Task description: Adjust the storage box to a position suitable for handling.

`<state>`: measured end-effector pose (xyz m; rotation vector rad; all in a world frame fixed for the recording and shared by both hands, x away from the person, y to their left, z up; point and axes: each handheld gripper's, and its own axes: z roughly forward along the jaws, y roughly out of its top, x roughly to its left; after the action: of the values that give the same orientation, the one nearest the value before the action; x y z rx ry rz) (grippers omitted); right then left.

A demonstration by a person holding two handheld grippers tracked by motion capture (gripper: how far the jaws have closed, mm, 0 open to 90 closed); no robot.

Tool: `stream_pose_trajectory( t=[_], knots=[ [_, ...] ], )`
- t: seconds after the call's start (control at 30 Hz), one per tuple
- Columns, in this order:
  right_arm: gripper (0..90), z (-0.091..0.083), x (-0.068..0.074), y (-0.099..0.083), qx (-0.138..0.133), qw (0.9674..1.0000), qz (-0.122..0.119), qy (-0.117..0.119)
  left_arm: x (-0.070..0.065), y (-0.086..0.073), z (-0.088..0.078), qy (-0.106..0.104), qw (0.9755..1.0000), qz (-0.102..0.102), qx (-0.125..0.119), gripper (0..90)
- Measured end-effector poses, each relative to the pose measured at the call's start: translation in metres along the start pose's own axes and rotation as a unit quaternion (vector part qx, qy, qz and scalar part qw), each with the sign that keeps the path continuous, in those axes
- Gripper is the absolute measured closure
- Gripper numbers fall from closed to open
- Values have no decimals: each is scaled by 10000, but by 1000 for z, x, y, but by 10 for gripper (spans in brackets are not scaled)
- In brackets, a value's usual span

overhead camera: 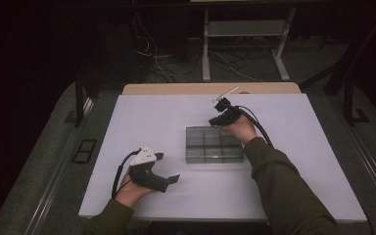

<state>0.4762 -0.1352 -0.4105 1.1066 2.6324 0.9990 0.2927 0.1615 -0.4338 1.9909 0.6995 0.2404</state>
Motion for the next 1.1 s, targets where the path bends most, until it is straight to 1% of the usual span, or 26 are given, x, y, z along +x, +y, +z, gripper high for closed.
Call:
stream_pose_trajectory(
  t=[0.13,0.17,0.33,0.57,0.6,0.73,0.87,1.03,1.1],
  knots=[
    [890,-2,4,-3,15,10000,-40,15,0,0,0,10,10000,-5,2,0],
    [890,-2,5,-4,15,10000,-84,37,0,0,0,12,10000,-1,4,0],
    [890,-6,13,-10,50,9998,-154,98,0,0,0,21,10000,5,7,0],
    [890,-11,21,-19,15,9997,-215,150,0,-1,0,32,10000,8,8,0],
    [890,-12,22,-20,16,9996,-207,167,0,-1,0,31,10000,-16,-7,0],
    [890,-15,25,-24,19,9995,-245,205,0,-1,1,38,10000,2,15,0],
    [890,-19,31,-31,12,9994,-257,245,0,-1,1,43,10000,-5,13,0],
    [890,-22,36,-37,-14,9990,-330,290,0,-1,1,54,10000,-10,21,0],
    [890,-24,38,-40,-1,9990,-316,317,0,-1,1,60,10000,-13,24,0]
  ],
)
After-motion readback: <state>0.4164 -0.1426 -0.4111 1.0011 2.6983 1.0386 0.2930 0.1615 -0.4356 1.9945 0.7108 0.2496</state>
